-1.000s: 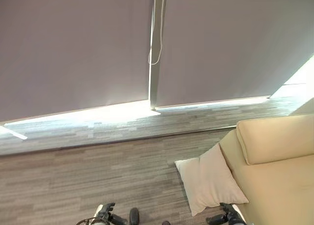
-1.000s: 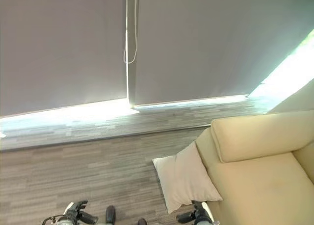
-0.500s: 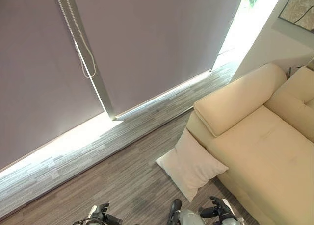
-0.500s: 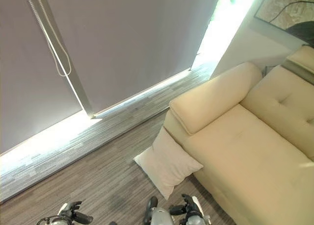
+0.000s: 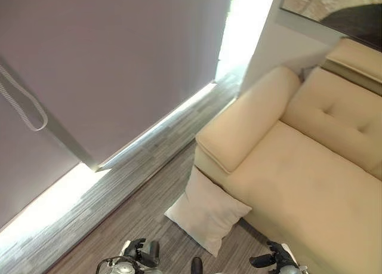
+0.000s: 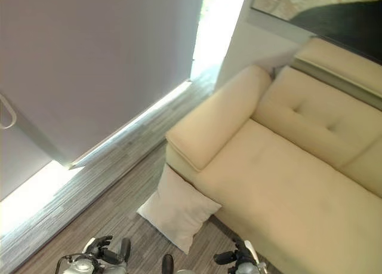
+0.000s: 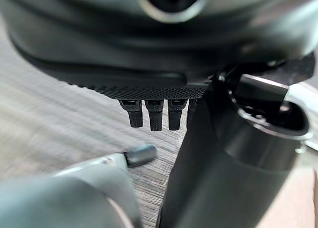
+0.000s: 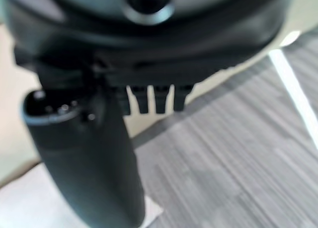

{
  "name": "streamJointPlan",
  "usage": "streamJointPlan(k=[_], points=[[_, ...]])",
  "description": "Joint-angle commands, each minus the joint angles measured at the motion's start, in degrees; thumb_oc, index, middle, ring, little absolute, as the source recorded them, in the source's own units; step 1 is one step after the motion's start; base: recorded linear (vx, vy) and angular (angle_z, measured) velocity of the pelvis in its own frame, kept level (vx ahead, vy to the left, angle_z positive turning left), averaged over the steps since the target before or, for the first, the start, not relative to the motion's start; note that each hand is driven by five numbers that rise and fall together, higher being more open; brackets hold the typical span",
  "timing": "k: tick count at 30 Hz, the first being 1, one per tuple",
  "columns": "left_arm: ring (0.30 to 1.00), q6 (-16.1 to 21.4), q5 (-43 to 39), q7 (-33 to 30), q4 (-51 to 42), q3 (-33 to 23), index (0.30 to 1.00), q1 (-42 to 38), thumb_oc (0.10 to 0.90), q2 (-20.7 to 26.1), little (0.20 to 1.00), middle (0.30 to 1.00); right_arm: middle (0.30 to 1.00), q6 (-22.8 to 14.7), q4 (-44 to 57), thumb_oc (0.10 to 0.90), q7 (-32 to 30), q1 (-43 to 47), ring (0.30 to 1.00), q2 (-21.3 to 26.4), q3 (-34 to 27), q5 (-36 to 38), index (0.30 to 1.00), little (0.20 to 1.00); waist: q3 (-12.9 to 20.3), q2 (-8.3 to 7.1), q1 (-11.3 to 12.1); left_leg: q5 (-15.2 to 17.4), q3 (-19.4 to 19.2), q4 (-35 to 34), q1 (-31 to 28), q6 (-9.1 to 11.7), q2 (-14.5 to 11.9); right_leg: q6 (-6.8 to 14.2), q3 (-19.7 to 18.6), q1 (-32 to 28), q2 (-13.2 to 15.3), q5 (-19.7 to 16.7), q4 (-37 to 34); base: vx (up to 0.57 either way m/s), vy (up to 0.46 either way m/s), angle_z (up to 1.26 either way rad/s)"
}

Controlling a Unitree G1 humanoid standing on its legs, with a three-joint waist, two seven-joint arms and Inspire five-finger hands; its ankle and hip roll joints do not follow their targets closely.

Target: Pick up all the scattered cushions and arrange them neatly on the sofa.

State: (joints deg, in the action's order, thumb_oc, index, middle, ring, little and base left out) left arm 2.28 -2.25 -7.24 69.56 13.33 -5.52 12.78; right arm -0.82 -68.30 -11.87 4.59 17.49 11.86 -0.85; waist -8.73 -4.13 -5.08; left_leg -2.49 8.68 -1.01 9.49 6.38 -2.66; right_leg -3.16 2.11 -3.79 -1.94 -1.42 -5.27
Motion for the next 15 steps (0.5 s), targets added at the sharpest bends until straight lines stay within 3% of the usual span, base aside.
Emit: streamJointPlan(k=[1,6,9,12,13,15], points=[[0.9,0.8,-0.2,-0.6,0.6,1.1,0.9,1.6,0.8,1.3,0.9,0.9,0.9,-0.7,0.8,0.8,-1.2,-1.4,0.9,0.5,0.6,-0.6,0.9,0.9,1.8,-0.43,0.9,7.0,-4.6,7.7,-1.9,-3.4,1.9,7.8,-2.6,2.6,4.3,5.9,4.9,0.13,0.17,-0.62],[0.9,0.8,0.0,-1.1,0.4,0.3,0.9,1.9,0.8,2.0,0.9,0.9,0.9,-0.2,1.3,0.8,-0.9,-0.1,0.9,-0.2,1.2,-1.1,0.9,0.9,2.4,-0.29,1.8,8.2,-10.5,6.0,-4.5,-5.7,2.2,9.9,-5.6,5.2,6.2,4.8,8.3,0.09,0.224,-0.54],[0.9,0.8,-0.4,-1.6,0.3,-0.6,0.9,1.9,0.8,2.9,0.9,0.9,0.9,-0.2,2.3,0.8,-1.0,0.8,0.9,-0.8,1.4,-0.9,0.9,0.9,1.9,-0.18,2.2,8.9,-12.8,5.6,-5.4,-6.8,2.4,11.2,-5.4,7.9,6.6,4.3,11.7,0.02,0.197,-0.83],[0.9,0.8,-0.7,-1.8,0.7,-1.5,0.9,2.1,0.8,3.7,0.9,0.9,0.9,-0.6,3.0,0.8,-1.2,1.3,0.9,-1.1,1.9,-1.1,0.9,0.9,1.1,0.07,3.0,8.9,-15.1,4.7,-6.2,-7.3,2.0,12.1,0.2,11.1,7.6,3.7,15.1,-0.01,0.1,-0.88],[0.9,0.7,-0.5,-1.5,1.1,-1.7,0.9,2.3,0.8,4.0,0.9,0.9,0.9,-0.9,3.0,0.8,-1.3,1.3,0.9,-1.1,2.1,-1.5,0.9,0.9,1.1,0.34,3.6,9.1,-16.4,3.9,-7.1,-7.3,2.0,11.3,6.5,11.6,8.7,3.9,15.0,0.04,0.099,-1.06],[0.9,0.6,-0.6,-1.2,1.6,-2.2,0.9,2.4,0.8,4.1,0.9,0.9,0.9,-1.2,3.1,0.8,-1.4,1.2,0.9,-1.0,2.0,-1.7,0.9,0.9,1.4,0.44,4.3,9.4,-18.1,3.3,-8.0,-7.2,2.0,10.2,13.9,11.2,9.8,4.5,14.1,0.07,0.048,-0.78]])
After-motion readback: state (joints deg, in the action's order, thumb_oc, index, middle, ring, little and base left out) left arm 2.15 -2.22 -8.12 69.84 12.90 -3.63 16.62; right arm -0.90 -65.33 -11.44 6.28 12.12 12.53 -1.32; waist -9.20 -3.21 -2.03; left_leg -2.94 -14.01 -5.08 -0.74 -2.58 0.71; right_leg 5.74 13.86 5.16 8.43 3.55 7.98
